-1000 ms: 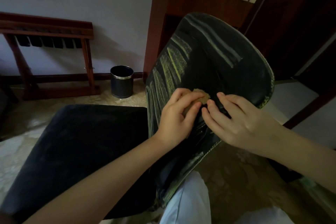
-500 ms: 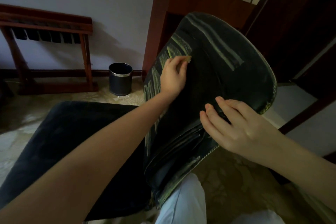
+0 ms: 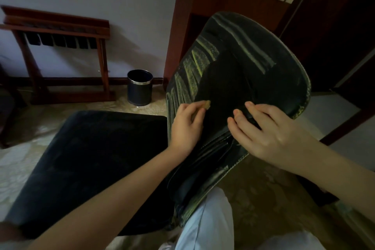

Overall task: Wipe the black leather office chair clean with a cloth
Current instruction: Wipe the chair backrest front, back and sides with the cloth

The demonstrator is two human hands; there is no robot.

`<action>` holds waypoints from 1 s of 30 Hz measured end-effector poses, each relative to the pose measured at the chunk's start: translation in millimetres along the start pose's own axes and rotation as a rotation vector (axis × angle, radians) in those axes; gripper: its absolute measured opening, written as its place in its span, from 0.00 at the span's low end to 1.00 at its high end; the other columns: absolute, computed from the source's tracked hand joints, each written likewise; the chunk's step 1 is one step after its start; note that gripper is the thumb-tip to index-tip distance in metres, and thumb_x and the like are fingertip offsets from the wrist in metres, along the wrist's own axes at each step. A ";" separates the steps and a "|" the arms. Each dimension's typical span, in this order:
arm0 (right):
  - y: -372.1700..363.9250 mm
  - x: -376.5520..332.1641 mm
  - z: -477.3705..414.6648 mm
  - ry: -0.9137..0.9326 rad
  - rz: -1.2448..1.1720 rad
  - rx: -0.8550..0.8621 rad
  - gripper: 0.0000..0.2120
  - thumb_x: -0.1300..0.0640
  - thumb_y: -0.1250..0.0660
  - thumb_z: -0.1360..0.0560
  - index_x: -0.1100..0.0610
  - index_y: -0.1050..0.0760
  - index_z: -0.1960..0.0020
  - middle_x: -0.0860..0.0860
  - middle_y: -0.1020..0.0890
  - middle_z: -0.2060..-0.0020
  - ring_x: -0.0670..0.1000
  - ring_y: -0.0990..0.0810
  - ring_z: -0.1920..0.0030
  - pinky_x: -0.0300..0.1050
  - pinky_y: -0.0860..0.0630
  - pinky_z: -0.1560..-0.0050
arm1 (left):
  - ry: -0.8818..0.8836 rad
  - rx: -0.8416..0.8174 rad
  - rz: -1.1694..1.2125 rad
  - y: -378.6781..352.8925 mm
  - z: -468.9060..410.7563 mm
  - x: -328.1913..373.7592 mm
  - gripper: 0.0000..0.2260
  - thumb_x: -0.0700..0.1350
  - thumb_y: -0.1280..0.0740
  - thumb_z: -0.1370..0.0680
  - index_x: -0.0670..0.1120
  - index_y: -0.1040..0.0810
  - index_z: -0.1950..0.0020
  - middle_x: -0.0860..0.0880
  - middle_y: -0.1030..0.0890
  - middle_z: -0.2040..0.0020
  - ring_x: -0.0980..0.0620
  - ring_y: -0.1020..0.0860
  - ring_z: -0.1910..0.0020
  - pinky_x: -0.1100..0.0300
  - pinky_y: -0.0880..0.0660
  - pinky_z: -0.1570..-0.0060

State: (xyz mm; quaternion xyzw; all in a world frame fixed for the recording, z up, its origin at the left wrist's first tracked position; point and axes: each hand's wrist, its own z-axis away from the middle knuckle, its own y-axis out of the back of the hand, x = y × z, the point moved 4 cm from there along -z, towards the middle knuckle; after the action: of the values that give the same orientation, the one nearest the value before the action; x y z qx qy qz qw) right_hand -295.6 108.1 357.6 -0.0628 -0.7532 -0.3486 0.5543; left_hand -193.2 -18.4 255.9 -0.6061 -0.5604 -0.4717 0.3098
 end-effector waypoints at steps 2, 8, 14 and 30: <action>0.4 0.3 -0.3 0.004 -0.005 -0.017 0.09 0.68 0.41 0.22 0.64 0.24 0.45 0.60 0.18 0.52 0.60 0.18 0.53 0.50 0.22 0.53 | -0.011 -0.006 0.029 3.5 15.5 3.9 0.11 0.44 0.38 0.21 0.52 0.23 0.41 0.53 0.26 0.49 0.67 0.28 0.50 0.79 0.36 0.50; 6.1 2.3 -3.6 -0.007 -0.015 -0.077 0.14 0.68 0.47 0.21 0.65 0.24 0.44 0.61 0.18 0.50 0.62 0.18 0.52 0.52 0.22 0.52 | 0.010 -0.091 0.045 6.7 11.8 10.9 0.07 0.47 0.39 0.20 0.56 0.23 0.46 0.52 0.25 0.50 0.66 0.29 0.49 0.74 0.35 0.49; 5.3 -14.7 -23.4 -0.022 -0.003 -0.141 0.19 0.65 0.48 0.24 0.64 0.23 0.41 0.61 0.23 0.39 0.67 0.23 0.44 0.63 0.32 0.42 | -0.081 -0.025 0.094 -0.1 -15.4 33.4 0.11 0.45 0.38 0.20 0.50 0.25 0.38 0.48 0.26 0.45 0.60 0.28 0.49 0.72 0.33 0.48; -10.0 -11.3 -27.1 0.121 -0.072 -0.219 0.21 0.63 0.47 0.28 0.64 0.21 0.43 0.62 0.18 0.49 0.66 0.18 0.52 0.57 0.21 0.54 | -0.045 0.102 -0.079 -14.3 -91.3 -21.1 0.12 0.44 0.37 0.21 0.47 0.22 0.39 0.46 0.26 0.44 0.50 0.26 0.44 0.67 0.35 0.45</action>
State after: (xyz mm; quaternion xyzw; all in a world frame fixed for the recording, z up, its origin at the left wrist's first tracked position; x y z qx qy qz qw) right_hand -274.7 87.7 347.0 -0.0749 -0.6776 -0.4516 0.5756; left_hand -226.1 -106.5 267.5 -0.5776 -0.6139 -0.4407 0.3087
